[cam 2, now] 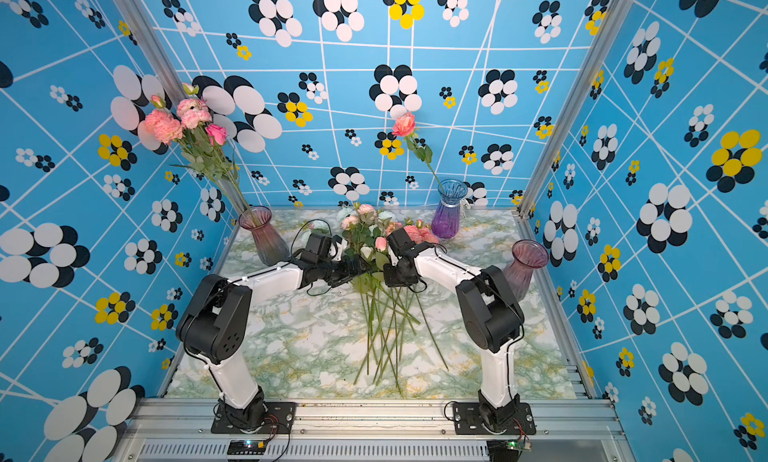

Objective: Place the pink flowers into the vase
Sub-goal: Pick up the flower at the center of the board.

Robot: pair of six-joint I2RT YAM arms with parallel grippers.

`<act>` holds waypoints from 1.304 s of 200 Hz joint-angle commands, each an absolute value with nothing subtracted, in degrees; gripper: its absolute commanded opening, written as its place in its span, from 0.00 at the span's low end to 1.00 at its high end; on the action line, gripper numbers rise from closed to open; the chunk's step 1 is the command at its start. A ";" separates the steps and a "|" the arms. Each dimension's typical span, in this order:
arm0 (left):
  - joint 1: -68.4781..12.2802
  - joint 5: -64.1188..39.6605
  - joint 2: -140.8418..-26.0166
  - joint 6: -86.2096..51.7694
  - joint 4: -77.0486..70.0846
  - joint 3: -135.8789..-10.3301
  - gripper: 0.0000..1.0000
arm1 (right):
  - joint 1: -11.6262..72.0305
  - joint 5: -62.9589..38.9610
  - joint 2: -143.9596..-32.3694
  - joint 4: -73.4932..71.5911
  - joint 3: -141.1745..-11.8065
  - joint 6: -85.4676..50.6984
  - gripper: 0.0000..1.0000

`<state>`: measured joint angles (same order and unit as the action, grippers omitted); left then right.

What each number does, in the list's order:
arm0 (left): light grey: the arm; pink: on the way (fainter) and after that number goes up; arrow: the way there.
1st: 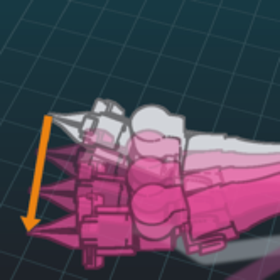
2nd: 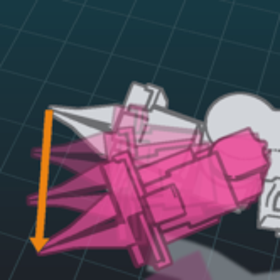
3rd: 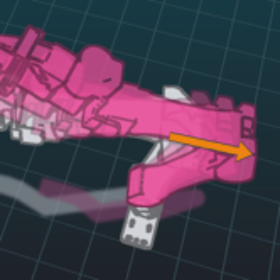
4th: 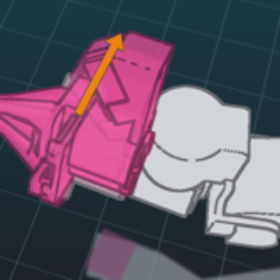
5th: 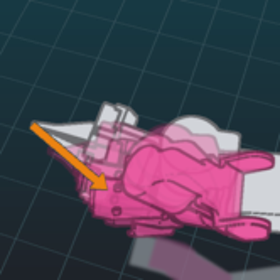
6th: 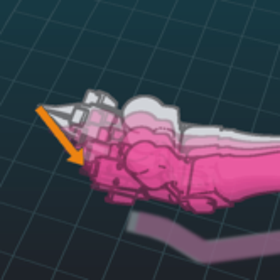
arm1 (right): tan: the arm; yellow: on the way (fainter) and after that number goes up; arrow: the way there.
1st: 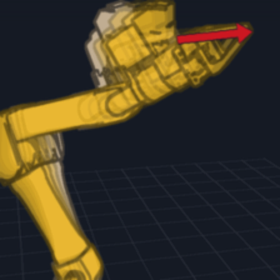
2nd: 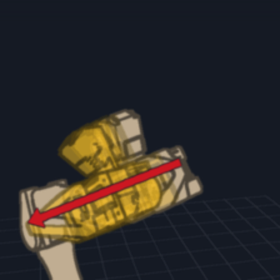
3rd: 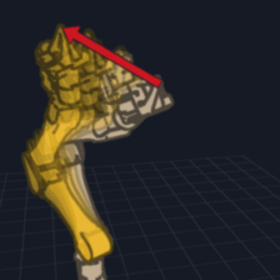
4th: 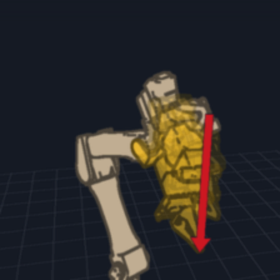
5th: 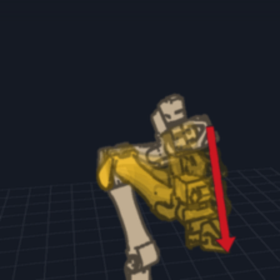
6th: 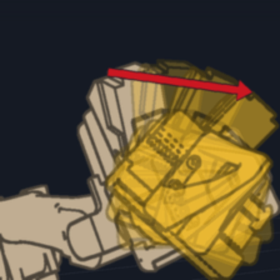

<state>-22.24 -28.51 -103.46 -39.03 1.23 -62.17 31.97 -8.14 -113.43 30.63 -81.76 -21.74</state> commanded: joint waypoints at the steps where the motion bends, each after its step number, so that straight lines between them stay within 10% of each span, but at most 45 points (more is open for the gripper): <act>1: -22.32 -27.43 -102.54 -37.54 1.19 -61.08 0.97 | 32.48 -8.59 -114.41 31.21 -83.00 -21.99 0.30; 61: -24.92 -22.25 -103.67 -31.94 4.23 -62.33 0.95 | 32.52 -7.31 -112.75 33.91 -84.63 -21.29 0.00; 153: -26.61 -23.49 -107.95 -33.16 -1.41 -62.44 0.84 | 32.24 -4.46 -103.45 46.03 -97.46 -15.19 0.00; 261: -26.32 -26.02 -111.64 -33.80 -3.97 -63.95 0.23 | 23.27 0.33 -101.24 52.67 -118.62 -10.66 0.00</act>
<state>-26.28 -25.12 -111.46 -34.79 -3.49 -63.13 24.95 -1.93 -102.26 51.35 -115.57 -12.38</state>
